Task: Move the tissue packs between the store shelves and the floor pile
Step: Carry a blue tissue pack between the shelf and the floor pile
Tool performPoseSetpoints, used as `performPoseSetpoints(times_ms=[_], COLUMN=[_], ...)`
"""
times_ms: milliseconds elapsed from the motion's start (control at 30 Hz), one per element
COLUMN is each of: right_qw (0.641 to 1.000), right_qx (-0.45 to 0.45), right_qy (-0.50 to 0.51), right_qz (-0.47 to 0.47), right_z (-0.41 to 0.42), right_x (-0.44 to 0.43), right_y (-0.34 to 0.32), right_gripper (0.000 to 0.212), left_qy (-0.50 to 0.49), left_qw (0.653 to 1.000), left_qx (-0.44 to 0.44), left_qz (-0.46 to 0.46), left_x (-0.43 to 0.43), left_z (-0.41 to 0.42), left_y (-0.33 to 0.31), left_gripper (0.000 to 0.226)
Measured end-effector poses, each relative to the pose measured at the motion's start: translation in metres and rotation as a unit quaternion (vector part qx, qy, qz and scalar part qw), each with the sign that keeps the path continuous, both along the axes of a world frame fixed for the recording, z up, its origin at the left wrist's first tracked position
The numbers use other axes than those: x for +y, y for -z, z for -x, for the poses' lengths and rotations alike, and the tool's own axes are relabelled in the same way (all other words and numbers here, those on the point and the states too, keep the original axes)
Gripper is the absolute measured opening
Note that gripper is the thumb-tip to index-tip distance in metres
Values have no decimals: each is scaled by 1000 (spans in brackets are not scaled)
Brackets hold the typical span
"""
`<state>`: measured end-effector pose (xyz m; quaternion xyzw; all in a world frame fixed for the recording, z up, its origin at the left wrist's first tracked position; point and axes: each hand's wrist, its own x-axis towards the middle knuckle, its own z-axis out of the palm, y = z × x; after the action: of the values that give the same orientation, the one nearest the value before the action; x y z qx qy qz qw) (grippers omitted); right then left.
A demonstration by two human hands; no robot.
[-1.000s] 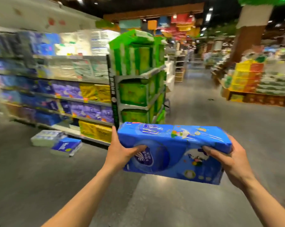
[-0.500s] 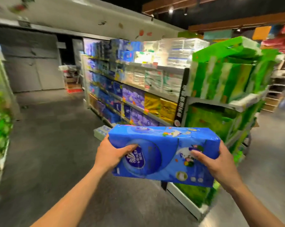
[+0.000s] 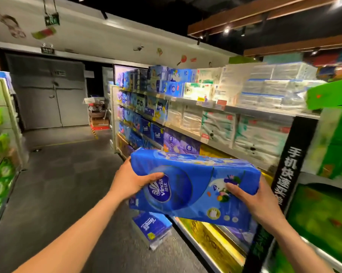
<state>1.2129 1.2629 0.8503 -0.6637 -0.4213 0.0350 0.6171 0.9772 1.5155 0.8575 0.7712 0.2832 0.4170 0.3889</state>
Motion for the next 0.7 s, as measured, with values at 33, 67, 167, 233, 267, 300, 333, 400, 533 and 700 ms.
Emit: performPoseSetpoints(times_ms=[33, 67, 167, 233, 267, 300, 333, 400, 533, 700], right_qw=[1000, 1000, 1000, 1000, 999, 999, 999, 999, 999, 999], right_qx=[-7, -8, -3, -9, -9, -11, -12, -11, 17, -10], right_qy=[-1, 3, -1, -11, -16, -17, -16, -15, -8, 9], right_qz=[1, 2, -9, -25, -31, -34, -35, -40, -39, -46], right_z=[-18, -36, -90, -121, -138, -153, -168, -196, -241, -278], right_x=[27, 54, 137, 194, 223, 252, 282, 343, 455, 586], right_y=[0, 1, 5, 1, -3, -8, -14, -21, -33, -27], right_gripper=[44, 48, 57, 56, 56, 55, 54, 54, 57, 66], left_qy=[7, 13, 20, 20, 23, 24, 22, 14, -7, -2], left_qw=[1000, 1000, 1000, 999, 998, 998, 998, 997, 996, 997], left_qx=[-3, -6, -22, -43, -51, -59, -63, -75, -81, -74], left_qz=[-3, -3, -5, -7, -4, 0, 4, 14, 21, 19], left_x=[26, 53, 133, 184, 209, 234, 259, 313, 421, 558], left_z=[-14, -29, -74, -103, -116, -130, -142, -162, -197, -235], left_y=[-2, -3, 0, 2, 0, -4, -9, -20, -27, -19], left_gripper=[98, 96, 95, 97, 91, 84, 79, 85, 102, 104])
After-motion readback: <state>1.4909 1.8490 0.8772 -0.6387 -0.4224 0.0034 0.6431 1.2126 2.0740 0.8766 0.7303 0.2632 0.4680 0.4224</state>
